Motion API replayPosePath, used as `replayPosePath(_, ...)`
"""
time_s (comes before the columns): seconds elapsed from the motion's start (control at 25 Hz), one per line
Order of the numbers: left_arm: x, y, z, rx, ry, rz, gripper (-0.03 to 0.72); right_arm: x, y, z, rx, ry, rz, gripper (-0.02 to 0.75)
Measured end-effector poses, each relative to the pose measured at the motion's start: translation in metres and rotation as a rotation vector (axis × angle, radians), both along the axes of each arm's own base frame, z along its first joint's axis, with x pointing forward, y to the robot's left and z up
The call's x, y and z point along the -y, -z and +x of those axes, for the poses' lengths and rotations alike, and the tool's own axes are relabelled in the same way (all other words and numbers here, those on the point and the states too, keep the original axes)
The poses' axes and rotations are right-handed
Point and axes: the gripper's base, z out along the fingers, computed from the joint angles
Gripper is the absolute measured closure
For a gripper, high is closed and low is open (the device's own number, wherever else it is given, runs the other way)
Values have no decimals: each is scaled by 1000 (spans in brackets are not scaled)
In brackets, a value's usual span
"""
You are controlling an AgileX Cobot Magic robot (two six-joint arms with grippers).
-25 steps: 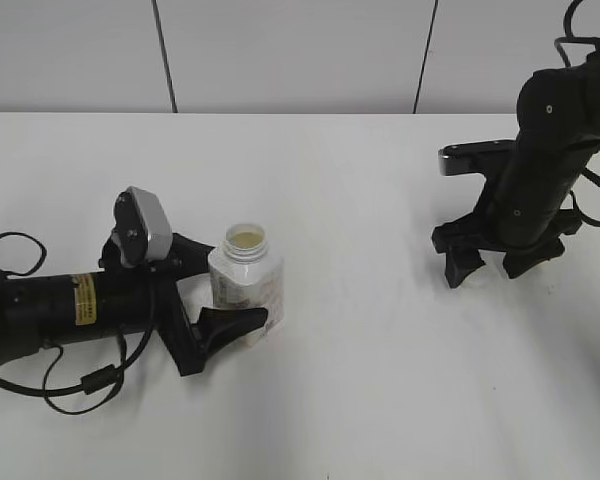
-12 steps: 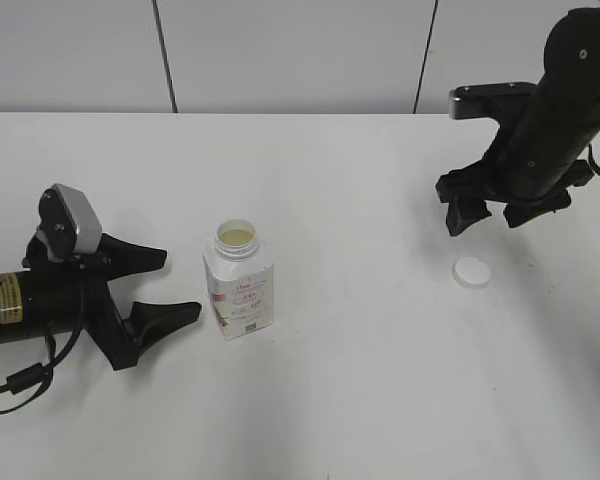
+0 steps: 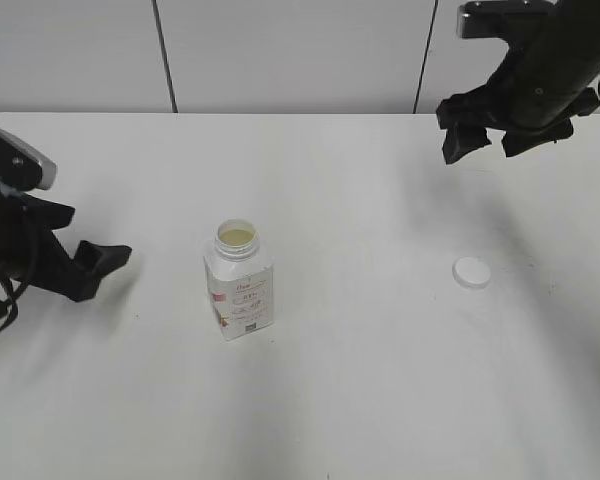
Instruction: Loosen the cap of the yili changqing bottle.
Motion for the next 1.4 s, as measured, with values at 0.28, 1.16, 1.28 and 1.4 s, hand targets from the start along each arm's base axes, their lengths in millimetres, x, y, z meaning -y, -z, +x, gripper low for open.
replayPosePath(0.28,-31,-22,17,-217,-347,161,127,-2,-32,9,35,-6,2,143)
replayPosePath(1.16,-56,-157,58,-640,-638,282,162,31,-74,2,-140,-16,-90,143)
replayPosePath(1.28,-67,-156,52,-707,-670,294,165,35,-86,-4,-106,-43,-96,143)
replayPosePath(1.4,-82,-163,45,-727,-716,268,165,51,-103,-10,-66,-11,-81,143)
